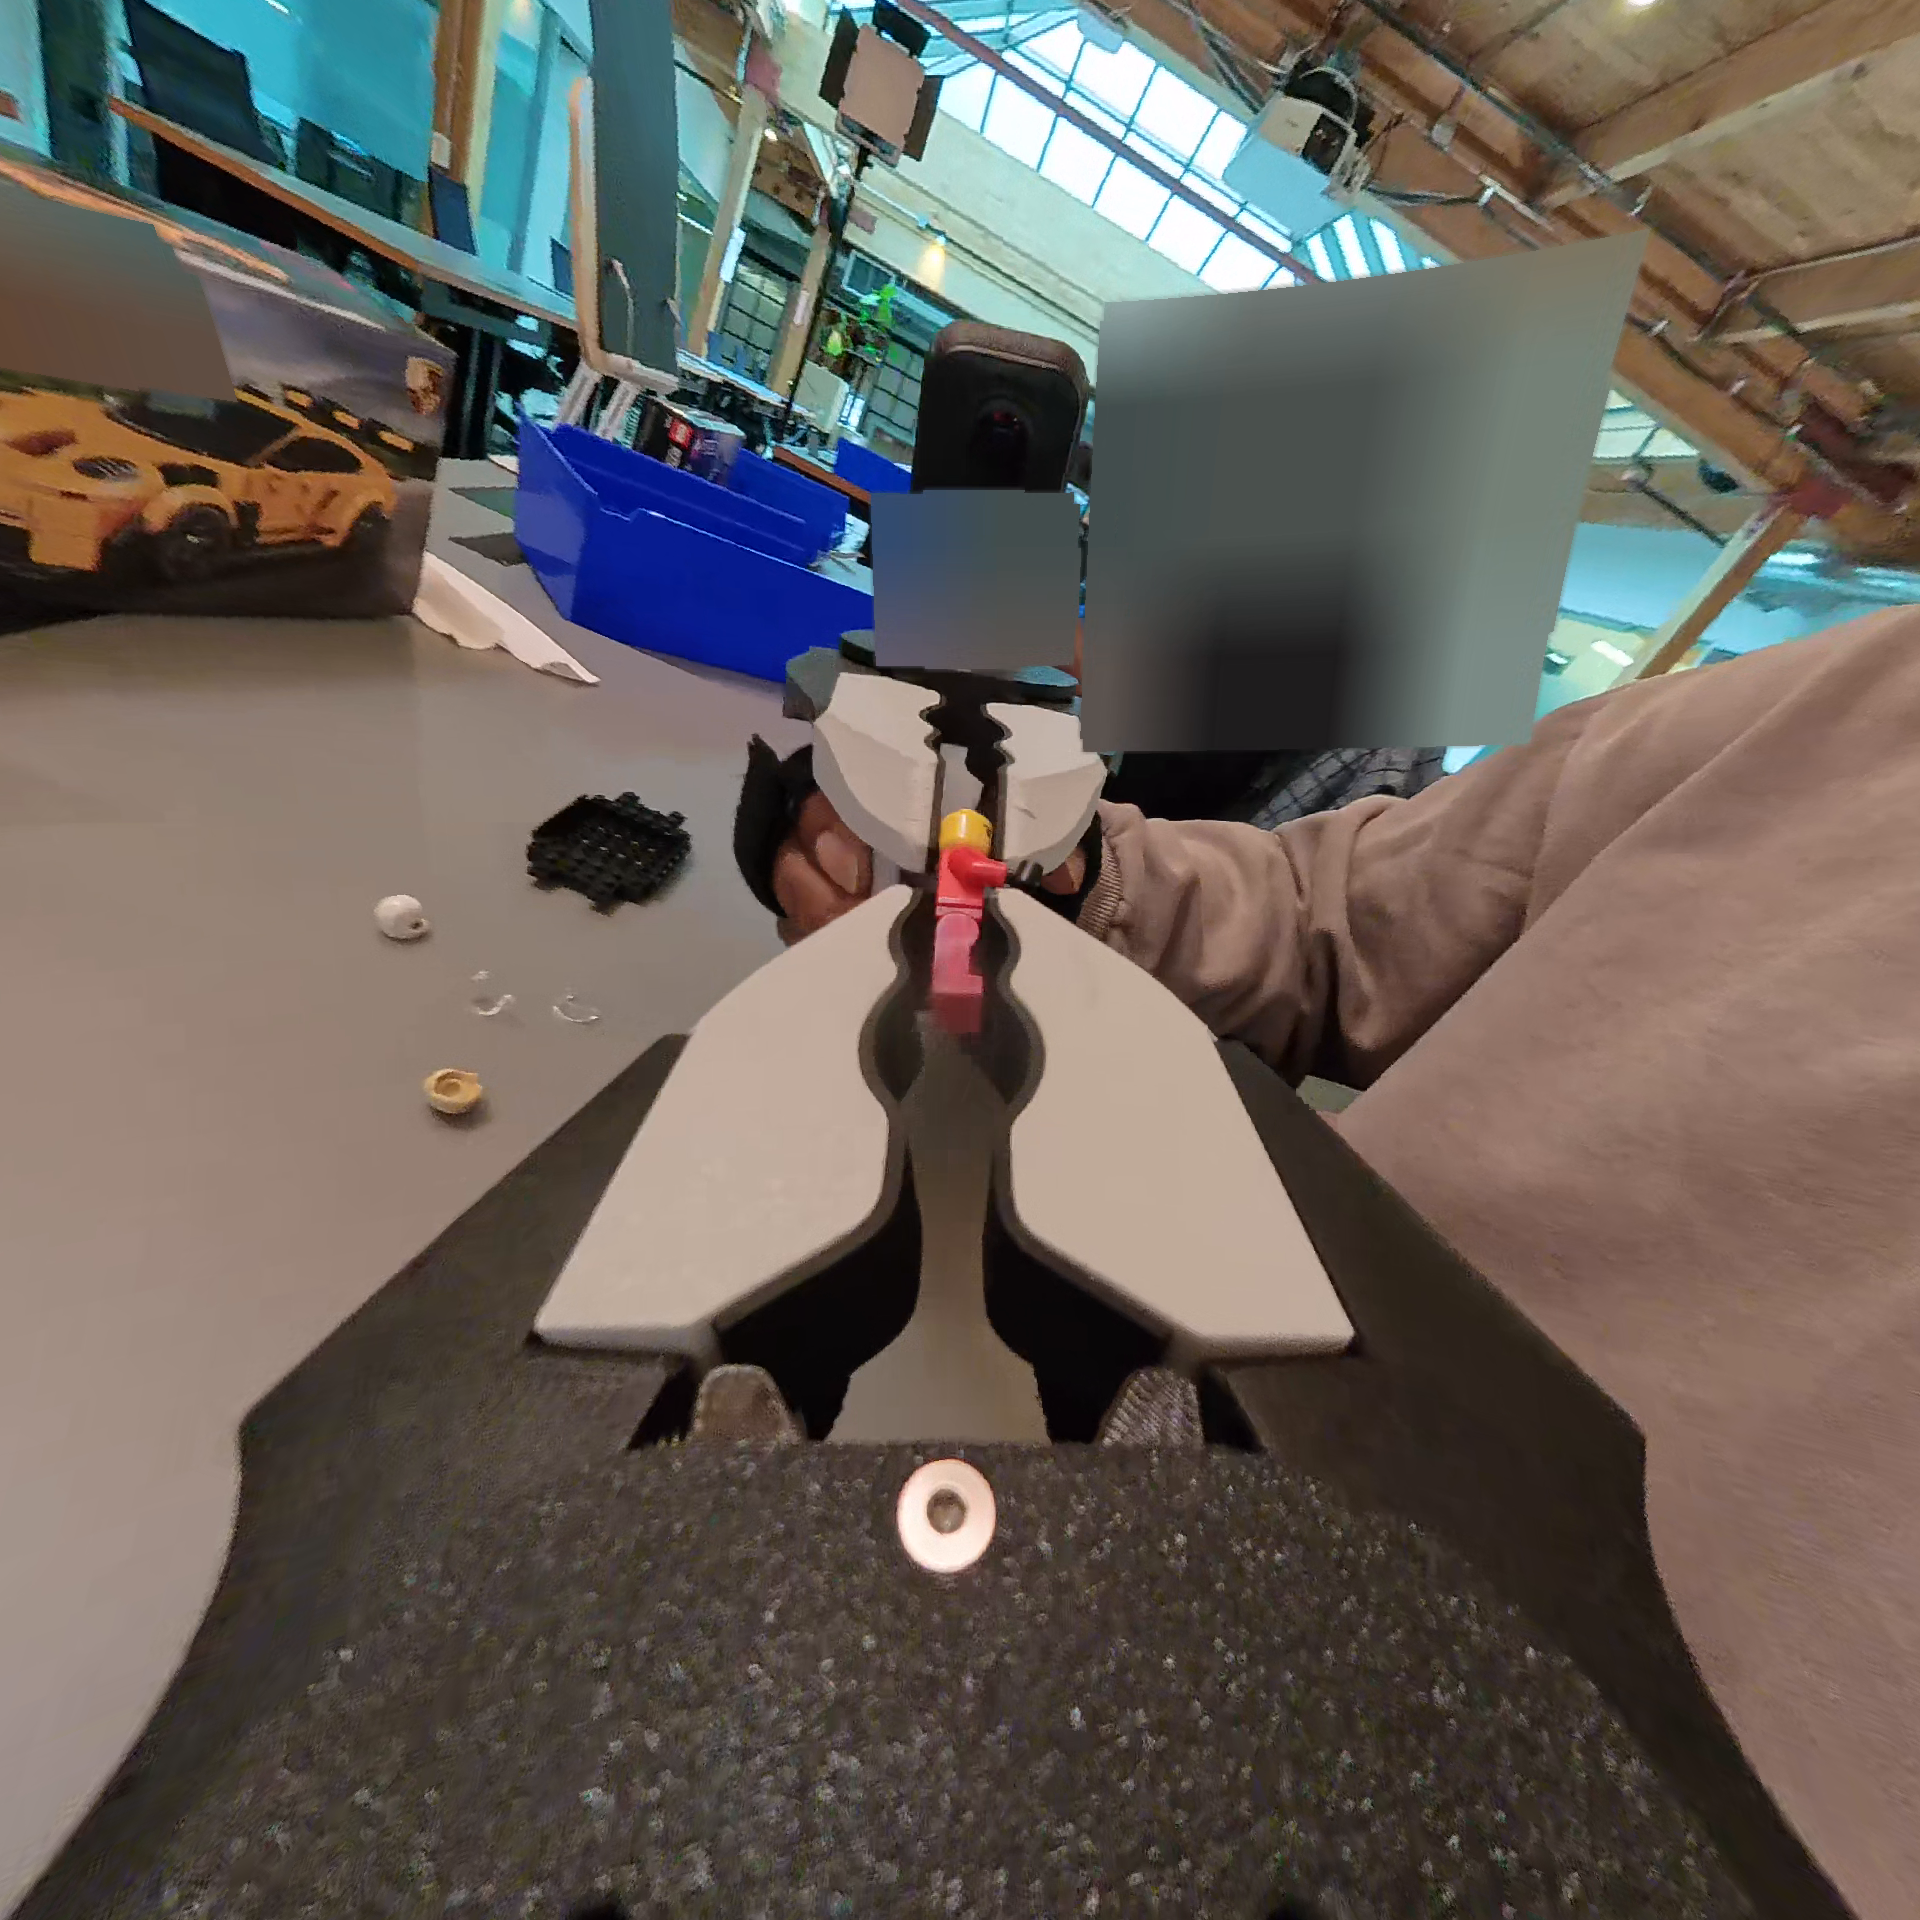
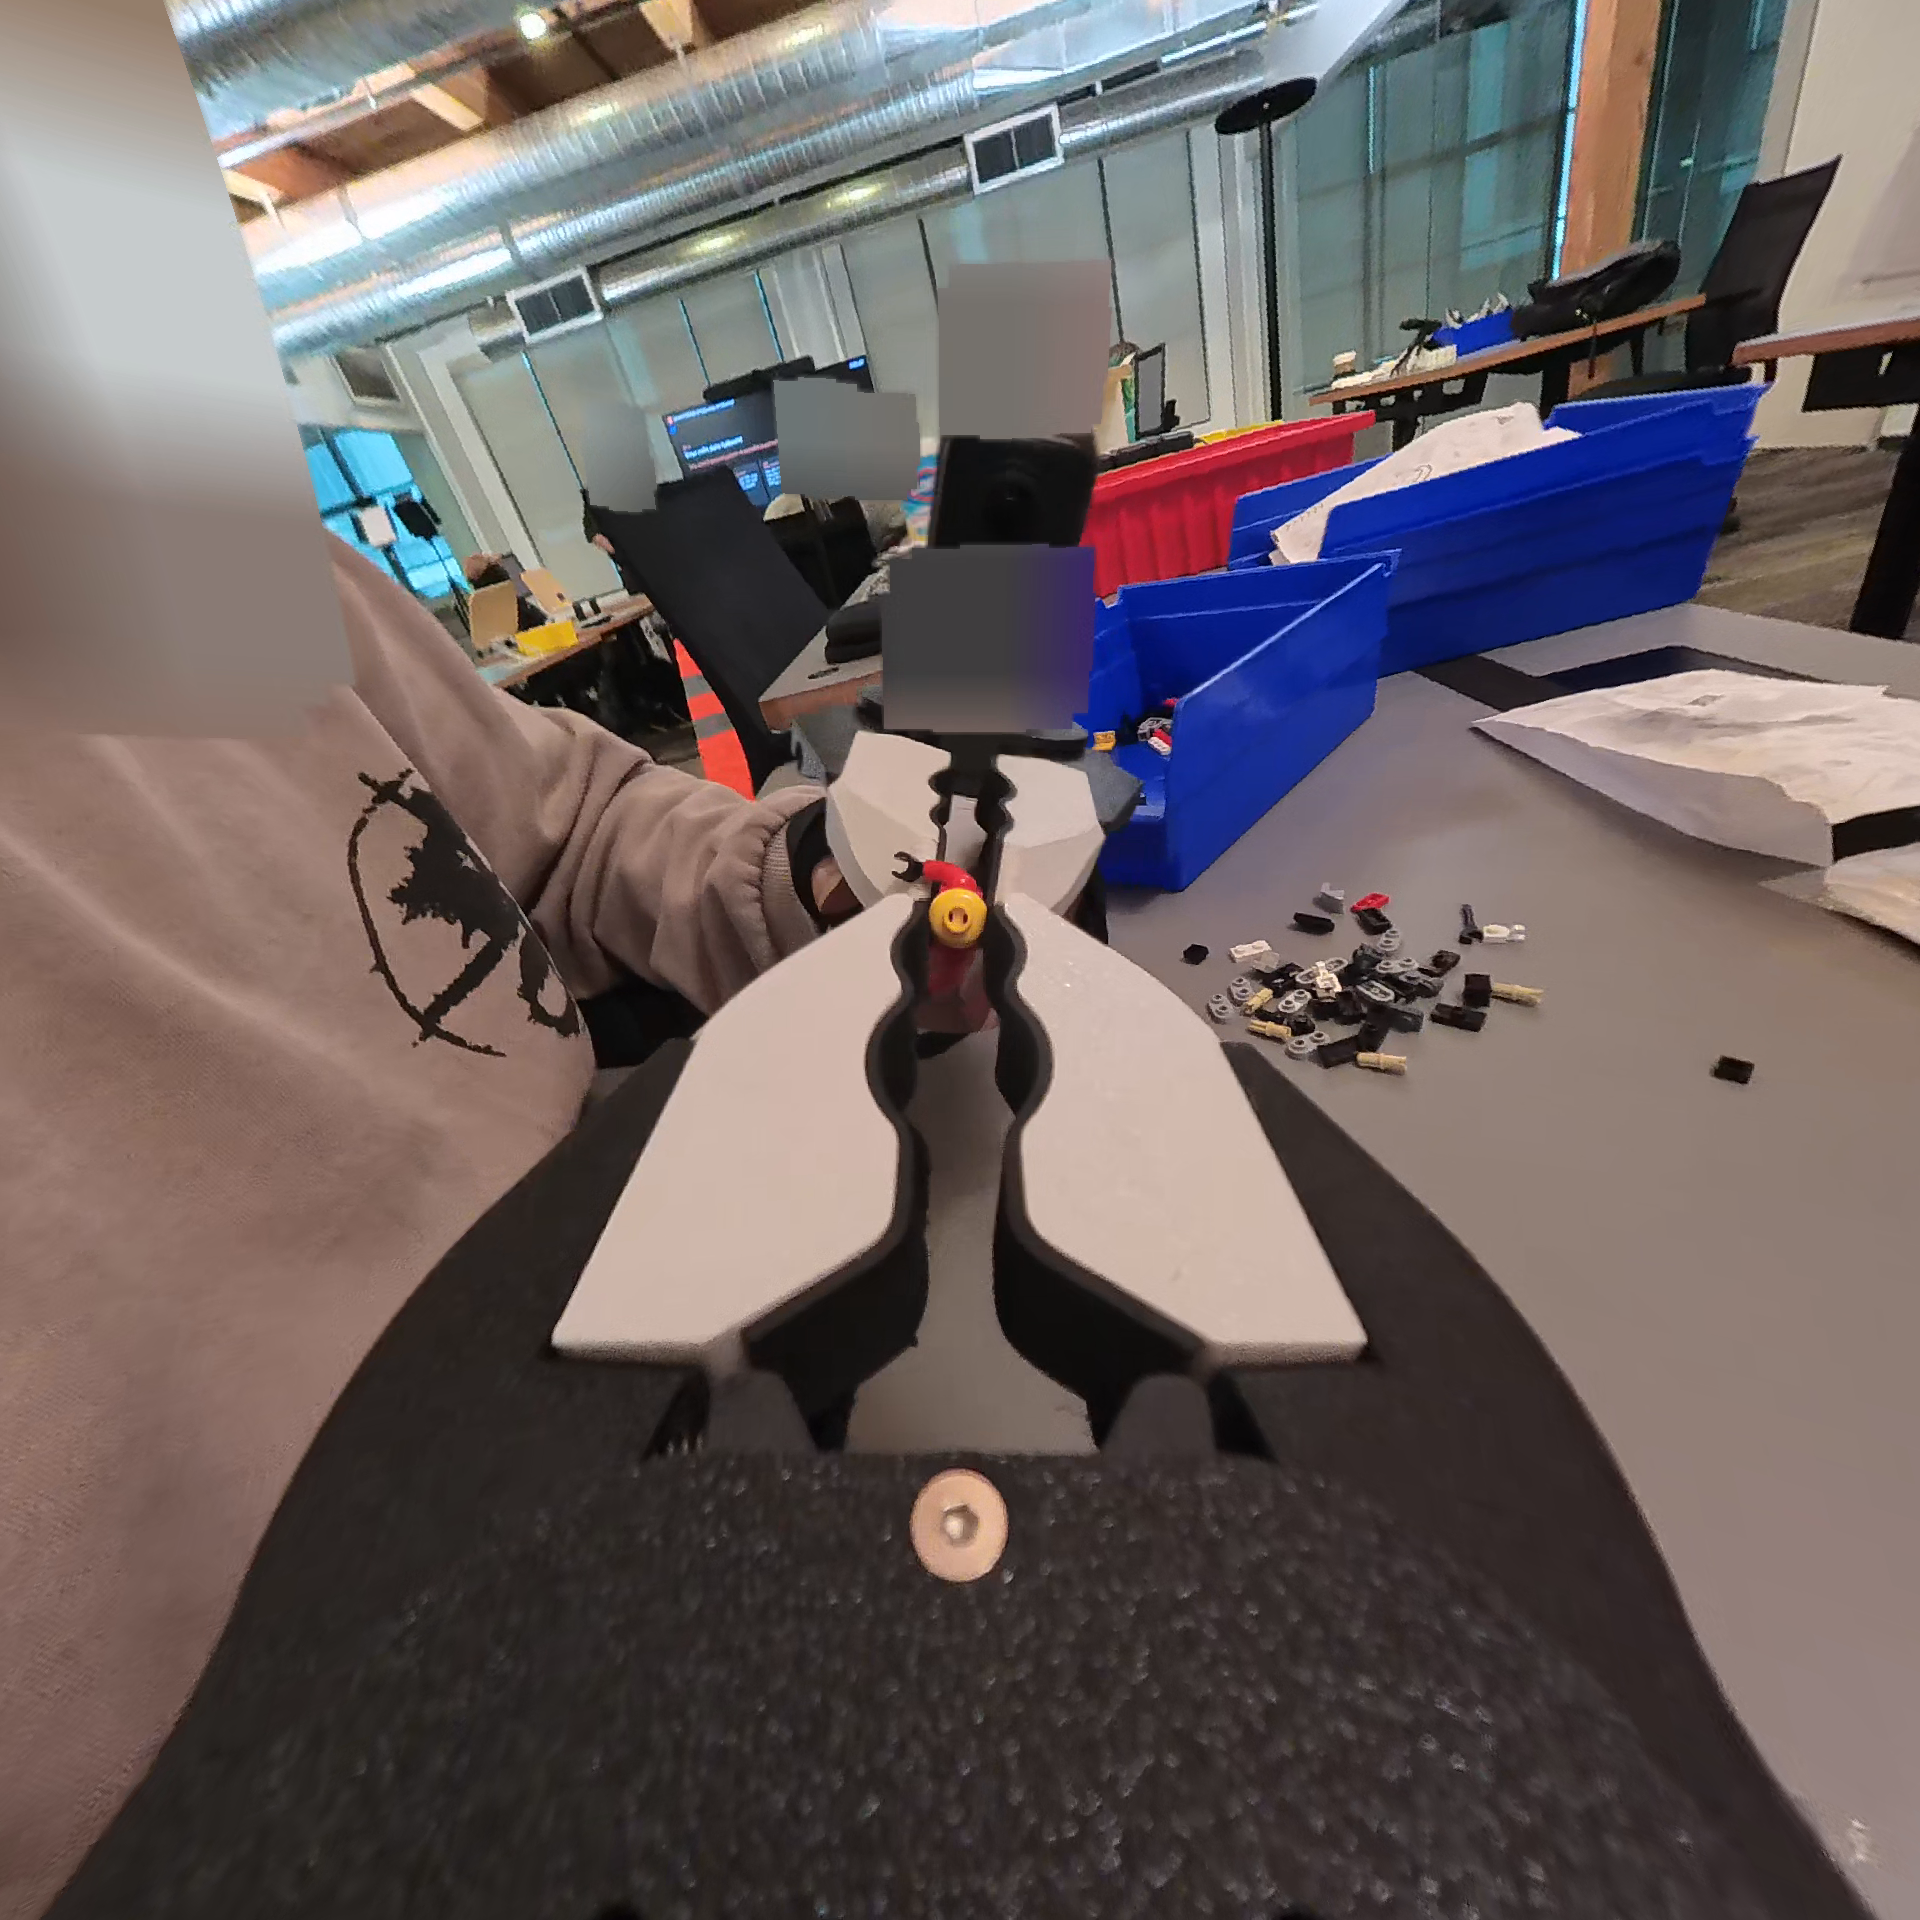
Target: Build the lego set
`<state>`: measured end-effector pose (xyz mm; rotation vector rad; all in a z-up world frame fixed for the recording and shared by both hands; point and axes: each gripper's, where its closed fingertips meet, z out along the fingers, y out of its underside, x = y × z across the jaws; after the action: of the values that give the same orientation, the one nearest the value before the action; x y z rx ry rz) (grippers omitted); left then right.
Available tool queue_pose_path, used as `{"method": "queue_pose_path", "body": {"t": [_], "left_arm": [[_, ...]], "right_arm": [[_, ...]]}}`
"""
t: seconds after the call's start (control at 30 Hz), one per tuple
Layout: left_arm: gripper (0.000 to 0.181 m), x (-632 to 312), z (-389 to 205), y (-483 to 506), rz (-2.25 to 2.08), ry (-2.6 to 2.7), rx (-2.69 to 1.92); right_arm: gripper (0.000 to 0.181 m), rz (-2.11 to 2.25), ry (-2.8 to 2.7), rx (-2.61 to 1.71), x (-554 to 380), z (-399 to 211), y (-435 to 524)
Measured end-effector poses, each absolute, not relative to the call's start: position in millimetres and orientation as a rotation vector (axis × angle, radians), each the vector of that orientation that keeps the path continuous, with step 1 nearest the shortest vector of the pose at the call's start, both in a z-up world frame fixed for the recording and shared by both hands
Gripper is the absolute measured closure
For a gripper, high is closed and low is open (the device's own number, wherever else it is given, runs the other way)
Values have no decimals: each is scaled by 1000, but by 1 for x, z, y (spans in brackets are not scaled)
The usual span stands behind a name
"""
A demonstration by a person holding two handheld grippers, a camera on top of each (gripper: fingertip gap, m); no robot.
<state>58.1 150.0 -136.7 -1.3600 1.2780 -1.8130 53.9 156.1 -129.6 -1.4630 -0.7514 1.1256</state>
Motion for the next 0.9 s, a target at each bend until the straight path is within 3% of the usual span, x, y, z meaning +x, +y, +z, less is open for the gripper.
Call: {"method": "queue_pose_path", "body": {"t": [0.47,0.73,0.9], "left_arm": [[173,57,-136,137,-2052,1262,-1401],[173,49,-133,183,-1869,1068,-1409],[173,37,-139,221,-1807,933,-1454]], "right_arm": [[172,1054,-878,-1412,52,-130,144],[162,941,-694,-1625,106,-124,176],[165,554,-809,-2032,150,-203,208]]}}
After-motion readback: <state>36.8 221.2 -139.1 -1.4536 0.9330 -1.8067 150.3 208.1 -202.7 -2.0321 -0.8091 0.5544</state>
